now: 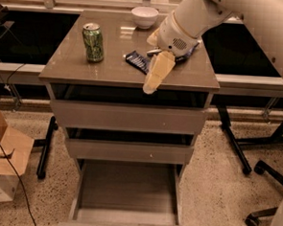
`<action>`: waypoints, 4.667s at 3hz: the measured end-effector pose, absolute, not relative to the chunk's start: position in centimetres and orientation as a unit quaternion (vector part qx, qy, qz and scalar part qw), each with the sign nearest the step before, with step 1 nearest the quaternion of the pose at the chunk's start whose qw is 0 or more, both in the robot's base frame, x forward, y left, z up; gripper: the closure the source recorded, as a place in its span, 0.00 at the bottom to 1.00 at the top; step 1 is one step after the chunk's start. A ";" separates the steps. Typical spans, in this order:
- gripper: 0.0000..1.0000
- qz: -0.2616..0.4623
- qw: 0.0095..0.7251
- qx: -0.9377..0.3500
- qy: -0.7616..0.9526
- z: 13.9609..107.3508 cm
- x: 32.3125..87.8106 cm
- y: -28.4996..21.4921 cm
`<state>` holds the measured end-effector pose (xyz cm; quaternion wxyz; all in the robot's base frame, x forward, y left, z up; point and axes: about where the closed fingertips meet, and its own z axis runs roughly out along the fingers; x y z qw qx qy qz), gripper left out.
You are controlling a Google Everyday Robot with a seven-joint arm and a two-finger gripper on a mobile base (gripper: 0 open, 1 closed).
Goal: Place green can into bottom drawer
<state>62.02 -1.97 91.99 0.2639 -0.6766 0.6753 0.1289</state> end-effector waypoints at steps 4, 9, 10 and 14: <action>0.00 0.183 0.335 -0.663 0.644 88.8 69.0 2.3; 0.00 0.308 0.426 -0.629 0.572 87.1 78.4 11.3; 0.00 0.318 0.432 -0.634 0.557 87.4 78.8 13.0; 0.00 0.365 0.443 -0.642 0.508 87.1 78.7 19.6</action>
Offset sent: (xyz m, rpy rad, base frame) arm 0.0194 0.0174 -0.0161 0.0484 -0.0251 -0.0079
